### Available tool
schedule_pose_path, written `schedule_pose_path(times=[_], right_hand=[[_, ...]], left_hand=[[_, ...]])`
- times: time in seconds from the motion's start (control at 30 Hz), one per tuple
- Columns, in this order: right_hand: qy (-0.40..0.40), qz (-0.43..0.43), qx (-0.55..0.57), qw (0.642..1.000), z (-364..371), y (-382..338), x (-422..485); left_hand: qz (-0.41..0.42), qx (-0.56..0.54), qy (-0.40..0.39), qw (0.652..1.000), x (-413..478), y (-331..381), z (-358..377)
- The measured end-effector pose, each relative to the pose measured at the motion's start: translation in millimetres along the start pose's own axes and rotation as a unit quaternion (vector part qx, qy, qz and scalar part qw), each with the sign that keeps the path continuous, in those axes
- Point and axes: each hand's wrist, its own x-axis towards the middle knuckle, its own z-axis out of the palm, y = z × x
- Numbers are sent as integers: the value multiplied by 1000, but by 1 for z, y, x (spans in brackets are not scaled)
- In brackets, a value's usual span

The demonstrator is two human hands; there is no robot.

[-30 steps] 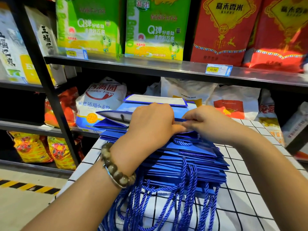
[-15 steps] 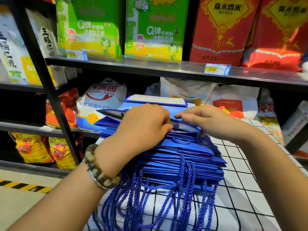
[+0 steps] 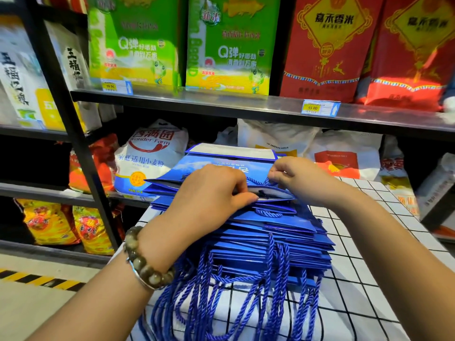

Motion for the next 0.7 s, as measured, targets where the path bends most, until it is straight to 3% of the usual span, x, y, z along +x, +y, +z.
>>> schedule_pose_path(times=[0.2, 0.33, 0.4, 0.5, 0.63, 0.7], right_hand=[[15, 3, 12, 1000, -2, 0, 1], [18, 14, 195, 980, -6, 3, -2], [43, 3, 258, 965, -9, 8, -4], [57, -31, 260, 963, -12, 14, -7], [-6, -91, 282, 955, -8, 10, -9], [29, -103, 267, 958, -5, 7, 1]], left_hand=[[24, -19, -25, 999, -4, -4, -4], [66, 6, -12, 998, -4, -8, -4], [84, 29, 29, 996, -2, -11, -4], [118, 58, 138, 982, 4, -13, -7], [106, 15, 232, 967, 11, -8, -21], [107, 1, 255, 961, 16, -2, -30]])
